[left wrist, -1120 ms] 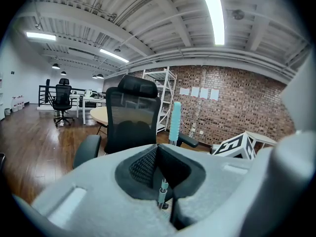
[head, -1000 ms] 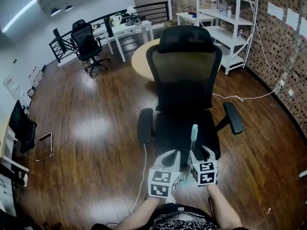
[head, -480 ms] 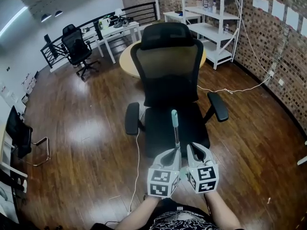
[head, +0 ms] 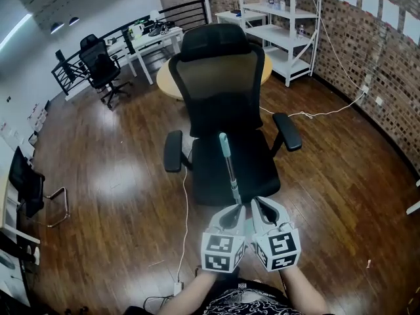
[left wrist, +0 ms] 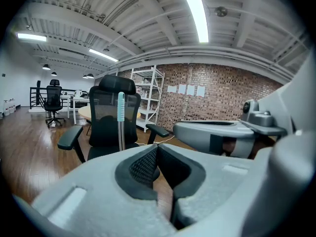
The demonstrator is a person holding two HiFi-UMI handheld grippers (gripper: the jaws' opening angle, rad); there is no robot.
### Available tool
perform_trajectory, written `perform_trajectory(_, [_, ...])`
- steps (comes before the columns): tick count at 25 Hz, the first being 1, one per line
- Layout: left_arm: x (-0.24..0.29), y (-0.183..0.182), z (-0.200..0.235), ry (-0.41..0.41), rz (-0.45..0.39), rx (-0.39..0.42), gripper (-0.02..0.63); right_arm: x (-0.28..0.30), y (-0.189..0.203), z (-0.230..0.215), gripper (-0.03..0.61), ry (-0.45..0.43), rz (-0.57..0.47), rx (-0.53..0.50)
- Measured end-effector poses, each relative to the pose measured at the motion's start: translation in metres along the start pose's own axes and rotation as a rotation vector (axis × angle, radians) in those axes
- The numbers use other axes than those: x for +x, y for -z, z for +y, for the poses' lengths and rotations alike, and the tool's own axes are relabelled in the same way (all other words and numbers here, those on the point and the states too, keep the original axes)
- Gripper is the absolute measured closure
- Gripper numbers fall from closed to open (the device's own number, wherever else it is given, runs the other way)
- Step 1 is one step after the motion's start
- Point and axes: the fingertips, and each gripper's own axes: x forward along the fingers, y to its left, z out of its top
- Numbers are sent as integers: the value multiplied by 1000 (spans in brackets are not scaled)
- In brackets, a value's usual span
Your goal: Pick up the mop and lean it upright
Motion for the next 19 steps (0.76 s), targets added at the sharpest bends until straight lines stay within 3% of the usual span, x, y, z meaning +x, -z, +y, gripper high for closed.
perform_trajectory(19, [-5,2,12,-44,-2,10,610,8,6,5,578,-35,-1,6])
